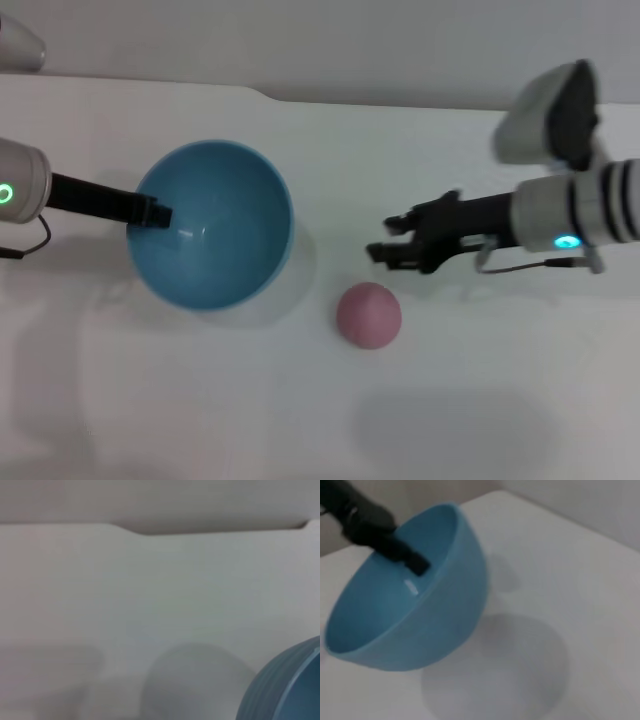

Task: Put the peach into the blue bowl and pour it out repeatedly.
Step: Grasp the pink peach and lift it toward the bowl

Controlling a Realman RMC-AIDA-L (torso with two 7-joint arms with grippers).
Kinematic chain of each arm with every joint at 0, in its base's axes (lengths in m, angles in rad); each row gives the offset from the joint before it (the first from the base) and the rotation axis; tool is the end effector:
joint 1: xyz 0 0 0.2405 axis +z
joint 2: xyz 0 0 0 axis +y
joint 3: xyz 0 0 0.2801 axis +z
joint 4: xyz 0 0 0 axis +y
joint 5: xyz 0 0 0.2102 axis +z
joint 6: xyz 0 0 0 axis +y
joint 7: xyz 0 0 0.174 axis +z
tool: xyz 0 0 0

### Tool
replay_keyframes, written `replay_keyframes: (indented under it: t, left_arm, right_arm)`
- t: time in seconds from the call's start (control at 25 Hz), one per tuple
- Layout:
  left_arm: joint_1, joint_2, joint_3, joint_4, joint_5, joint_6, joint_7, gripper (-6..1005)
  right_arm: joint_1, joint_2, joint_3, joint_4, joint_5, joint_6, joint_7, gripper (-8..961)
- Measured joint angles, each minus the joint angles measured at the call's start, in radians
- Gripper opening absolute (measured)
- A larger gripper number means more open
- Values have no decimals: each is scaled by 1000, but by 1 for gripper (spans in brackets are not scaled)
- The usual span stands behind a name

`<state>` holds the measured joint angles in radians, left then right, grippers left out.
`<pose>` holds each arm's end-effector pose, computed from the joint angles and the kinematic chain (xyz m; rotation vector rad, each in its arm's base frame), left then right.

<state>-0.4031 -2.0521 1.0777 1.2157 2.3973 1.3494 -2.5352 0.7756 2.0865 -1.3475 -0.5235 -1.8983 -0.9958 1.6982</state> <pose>-0.3025 0.3696 0.0064 -2.2452 -1.4060 -0.0074 0.2161 0.4073 -0.1352 -2.8257 0.6254 0.1430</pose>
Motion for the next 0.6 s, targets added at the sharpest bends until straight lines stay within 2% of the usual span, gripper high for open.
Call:
replay_keyframes:
  t: [0.16, 0.28, 0.6]
  left_arm:
    - [8, 0, -2, 15, 3, 31, -8, -2]
    - [7, 0, -2, 17, 4, 37, -9, -1]
    - [-13, -1, 1, 16, 6, 42, -10, -2]
  right_arm:
    - [25, 0, -229, 5, 145, 65, 2, 452]
    - [30, 1, -349, 0, 215, 112, 4, 451]
    - [8, 4, -480, 16, 287, 191, 18, 450]
